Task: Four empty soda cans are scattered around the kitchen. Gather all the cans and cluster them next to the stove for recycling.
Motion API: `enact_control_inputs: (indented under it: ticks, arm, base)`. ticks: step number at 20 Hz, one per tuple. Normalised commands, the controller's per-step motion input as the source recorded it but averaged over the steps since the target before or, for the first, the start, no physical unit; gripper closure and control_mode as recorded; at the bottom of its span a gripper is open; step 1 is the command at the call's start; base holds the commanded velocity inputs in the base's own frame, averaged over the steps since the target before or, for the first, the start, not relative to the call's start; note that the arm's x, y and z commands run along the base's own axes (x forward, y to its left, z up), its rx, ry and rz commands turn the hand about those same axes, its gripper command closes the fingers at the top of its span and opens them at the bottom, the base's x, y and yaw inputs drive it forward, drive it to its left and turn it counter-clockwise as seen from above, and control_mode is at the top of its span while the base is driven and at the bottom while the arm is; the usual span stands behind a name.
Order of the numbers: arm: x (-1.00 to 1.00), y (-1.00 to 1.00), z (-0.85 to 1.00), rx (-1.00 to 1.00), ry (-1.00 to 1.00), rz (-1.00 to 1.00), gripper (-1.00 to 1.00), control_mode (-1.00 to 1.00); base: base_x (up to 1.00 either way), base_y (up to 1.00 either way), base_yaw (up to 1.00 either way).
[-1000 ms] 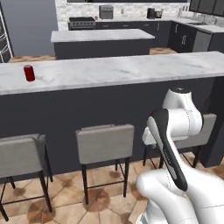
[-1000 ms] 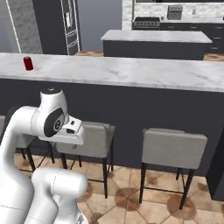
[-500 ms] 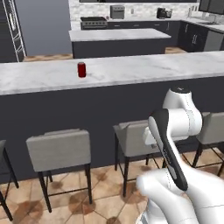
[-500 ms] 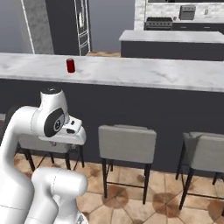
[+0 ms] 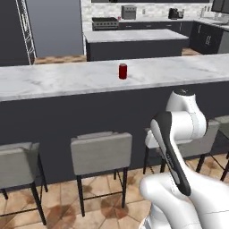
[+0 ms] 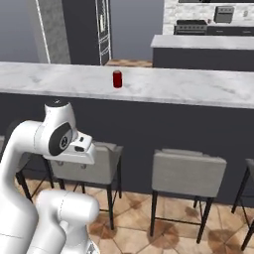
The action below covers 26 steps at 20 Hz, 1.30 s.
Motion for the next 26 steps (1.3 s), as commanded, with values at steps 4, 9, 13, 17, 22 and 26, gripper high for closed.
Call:
enact_control_inputs:
  ticks: [4, 9, 13, 17, 22, 26]
  arm:
    - [0.00, 0.00, 0.00, 0.00, 0.00, 0.00, -1.00, 1.00]
    - [0.00, 0.00, 0.00, 0.00, 0.00, 0.00, -1.00, 1.00]
    - [0.00, 0.00, 0.00, 0.00, 0.00, 0.00, -1.00, 1.00]
    - [0.00, 0.00, 0.00, 0.00, 0.00, 0.00, -1.00, 1.00]
    - [0.00, 0.00, 0.00, 0.00, 0.00, 0.00, -1.00, 1.00]
    - [0.20, 0.00, 0.12, 0.00, -0.02, 0.00, -1.00, -1.00]
  base:
    - [0.73, 0.36, -0.04]
    - [0.76, 0.15, -0.03]
    - [0.59, 0.01, -0.03]
    - [0.18, 0.00, 0.00]
    - [0.00, 0.00, 0.00]
    - [0.00, 0.00, 0.00]
